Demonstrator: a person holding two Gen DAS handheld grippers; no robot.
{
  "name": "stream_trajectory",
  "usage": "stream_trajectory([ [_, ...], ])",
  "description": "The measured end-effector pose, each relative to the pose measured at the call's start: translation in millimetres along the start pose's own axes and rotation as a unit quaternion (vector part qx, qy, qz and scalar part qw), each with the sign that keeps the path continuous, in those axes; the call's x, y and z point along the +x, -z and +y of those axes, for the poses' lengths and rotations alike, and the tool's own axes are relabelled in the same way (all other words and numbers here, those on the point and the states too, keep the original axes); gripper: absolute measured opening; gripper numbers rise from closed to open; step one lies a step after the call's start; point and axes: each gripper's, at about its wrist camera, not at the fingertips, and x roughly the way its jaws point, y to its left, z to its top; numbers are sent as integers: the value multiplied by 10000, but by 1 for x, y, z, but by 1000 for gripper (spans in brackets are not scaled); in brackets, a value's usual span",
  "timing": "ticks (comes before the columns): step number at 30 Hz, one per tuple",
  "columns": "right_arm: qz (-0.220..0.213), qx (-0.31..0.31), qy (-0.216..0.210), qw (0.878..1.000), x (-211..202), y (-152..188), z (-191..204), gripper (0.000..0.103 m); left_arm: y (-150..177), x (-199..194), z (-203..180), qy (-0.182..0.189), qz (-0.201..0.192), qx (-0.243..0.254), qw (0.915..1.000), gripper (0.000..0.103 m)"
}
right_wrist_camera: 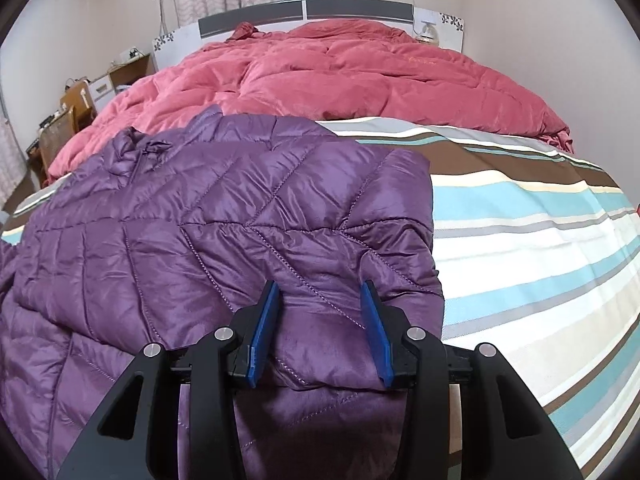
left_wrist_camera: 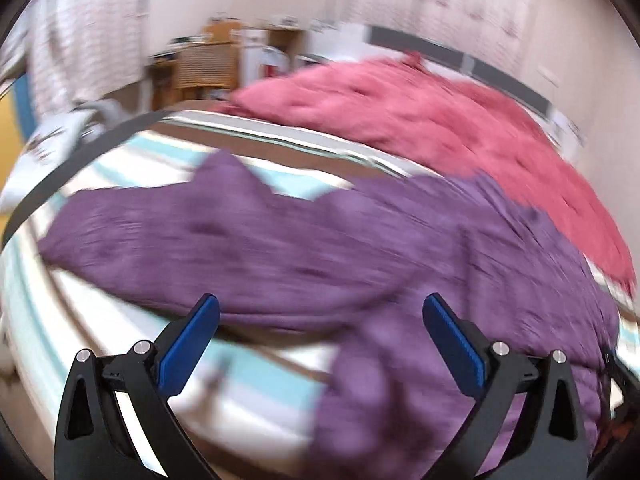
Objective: Fold large clothes
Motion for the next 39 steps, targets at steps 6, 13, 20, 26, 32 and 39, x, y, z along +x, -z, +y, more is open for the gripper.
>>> stream_trajectory([
  [6,-29,-66,77,9999,1,1,3,43,-5,2,102,-619,9,-1206,9908,101],
  [13,-40,-62,75,9999,2,2,3,43,8,24,187,-500,50,-2881,9563,88],
  [20,-42,-63,80,9999,2,2,3,43,15,63,216,237,48,-3840,9230,73],
  [26,-45,-100,136,9998,4,1,5,43,6,95,218,548,-30,-4150,9082,52],
  [32,-48,-100,140,9998,4,0,5,43,1,116,234,402,6,-4296,9021,9],
  [39,-53,-99,135,9998,5,0,4,43,3,76,229,-56,-684,-4224,9038,6],
])
